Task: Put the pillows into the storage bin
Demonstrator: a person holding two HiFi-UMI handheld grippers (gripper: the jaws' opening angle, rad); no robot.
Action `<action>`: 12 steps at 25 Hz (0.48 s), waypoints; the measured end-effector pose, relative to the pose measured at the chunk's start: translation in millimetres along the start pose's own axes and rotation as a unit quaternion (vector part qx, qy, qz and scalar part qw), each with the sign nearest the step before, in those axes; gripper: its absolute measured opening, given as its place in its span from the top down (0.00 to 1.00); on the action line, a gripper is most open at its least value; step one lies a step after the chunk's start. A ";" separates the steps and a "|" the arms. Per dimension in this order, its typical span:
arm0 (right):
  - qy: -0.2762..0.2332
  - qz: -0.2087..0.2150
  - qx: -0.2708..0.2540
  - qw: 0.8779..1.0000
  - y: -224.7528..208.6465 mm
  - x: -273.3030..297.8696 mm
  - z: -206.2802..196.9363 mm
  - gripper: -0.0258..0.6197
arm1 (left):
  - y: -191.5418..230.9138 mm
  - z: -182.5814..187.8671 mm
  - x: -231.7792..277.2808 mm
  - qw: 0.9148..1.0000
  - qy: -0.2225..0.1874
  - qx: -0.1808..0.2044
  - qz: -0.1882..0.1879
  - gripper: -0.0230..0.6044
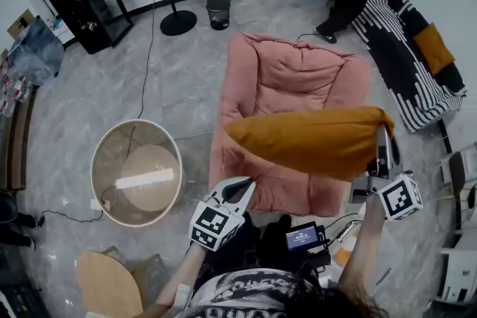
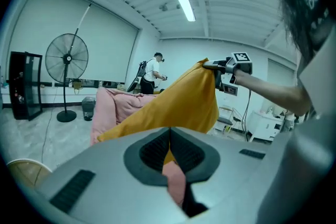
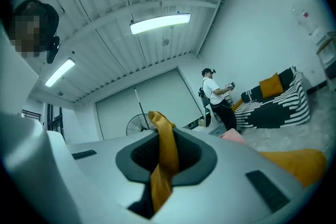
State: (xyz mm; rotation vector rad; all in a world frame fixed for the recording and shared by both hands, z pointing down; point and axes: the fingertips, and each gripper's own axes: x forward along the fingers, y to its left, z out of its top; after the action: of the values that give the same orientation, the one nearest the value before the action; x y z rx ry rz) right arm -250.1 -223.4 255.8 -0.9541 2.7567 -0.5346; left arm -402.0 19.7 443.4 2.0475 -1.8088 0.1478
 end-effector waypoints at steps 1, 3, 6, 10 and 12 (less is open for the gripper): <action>-0.014 -0.006 -0.016 1.000 -2.5 -11.3 16.0 0.91 | -6.2 0.4 5.8 1.000 -0.001 -0.001 -0.011 0.94; -0.040 -0.030 -0.042 0.998 -10.7 -36.0 45.2 0.91 | -18.9 1.8 19.2 0.999 0.001 -0.003 -0.035 0.94; -0.073 -0.067 -0.082 0.992 -25.0 -74.7 87.6 0.91 | -44.3 6.0 41.1 0.997 0.009 0.006 -0.080 0.94; -0.112 -0.125 -0.130 0.977 -50.9 -141.2 141.1 0.91 | -89.5 11.7 68.3 0.989 0.023 0.037 -0.139 0.94; -0.130 -0.161 -0.143 0.968 -70.6 -185.4 161.6 0.91 | -117.1 11.8 81.5 0.984 0.029 0.051 -0.166 0.94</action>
State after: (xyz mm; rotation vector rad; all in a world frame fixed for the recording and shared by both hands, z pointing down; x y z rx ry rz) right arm -21.1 -203.7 143.4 -1.4395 2.4945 -0.0399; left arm -277.8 -50.9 433.6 2.3561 -1.4277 0.2058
